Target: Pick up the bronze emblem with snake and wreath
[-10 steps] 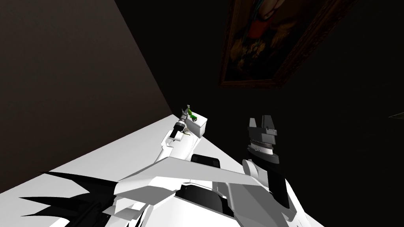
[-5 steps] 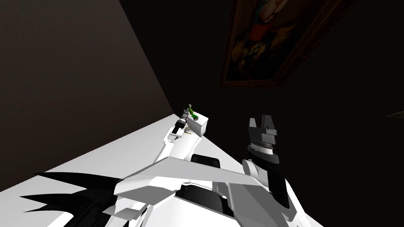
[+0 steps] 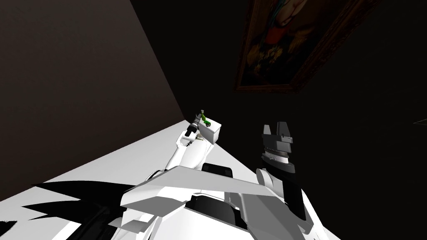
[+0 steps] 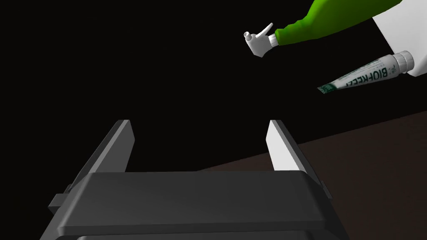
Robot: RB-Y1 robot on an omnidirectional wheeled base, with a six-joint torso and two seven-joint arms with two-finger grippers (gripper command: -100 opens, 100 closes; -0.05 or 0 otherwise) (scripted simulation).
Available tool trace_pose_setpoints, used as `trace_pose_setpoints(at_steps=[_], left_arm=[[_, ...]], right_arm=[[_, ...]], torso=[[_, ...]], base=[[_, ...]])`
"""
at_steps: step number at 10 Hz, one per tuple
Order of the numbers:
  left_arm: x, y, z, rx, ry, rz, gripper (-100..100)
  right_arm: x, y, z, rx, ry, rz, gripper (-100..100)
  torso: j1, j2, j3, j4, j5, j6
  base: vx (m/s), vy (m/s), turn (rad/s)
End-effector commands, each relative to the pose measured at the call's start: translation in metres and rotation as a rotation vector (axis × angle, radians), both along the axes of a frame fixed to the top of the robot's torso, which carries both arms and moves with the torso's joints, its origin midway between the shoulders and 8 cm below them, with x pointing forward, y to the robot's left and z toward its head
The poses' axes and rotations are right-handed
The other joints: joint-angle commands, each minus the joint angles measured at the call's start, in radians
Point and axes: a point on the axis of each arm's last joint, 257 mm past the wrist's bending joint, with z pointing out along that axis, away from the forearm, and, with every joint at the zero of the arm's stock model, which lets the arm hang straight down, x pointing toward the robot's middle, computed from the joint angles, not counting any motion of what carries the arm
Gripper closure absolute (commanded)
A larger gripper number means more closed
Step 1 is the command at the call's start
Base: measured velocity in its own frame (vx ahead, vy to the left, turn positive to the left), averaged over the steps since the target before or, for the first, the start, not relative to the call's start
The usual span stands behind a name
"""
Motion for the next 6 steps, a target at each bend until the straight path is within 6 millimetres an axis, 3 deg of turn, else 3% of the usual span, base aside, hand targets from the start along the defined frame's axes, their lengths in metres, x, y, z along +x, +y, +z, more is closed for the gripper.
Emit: trace_pose_setpoints(at_steps=[1, 6], left_arm=[[0.007, 0.003, -0.006, 0.005, 0.035, 0.016, -100], [0.042, 0.012, -0.024, 0.029, 0.155, 0.071, -100]], right_arm=[[0.000, 0.000, 0.000, 0.000, 0.000, 0.000, 0], [0.000, 0.000, 0.000, 0.000, 0.000, 0.000, 0]], torso=[[0.000, 0.000, 0.000, 0.000, 0.000, 0.000], [-0.001, -0.001, -0.001, 0.000, 0.000, 0.000]], base=[[-0.021, 0.007, 0.025], [-0.013, 0.007, 0.031]])
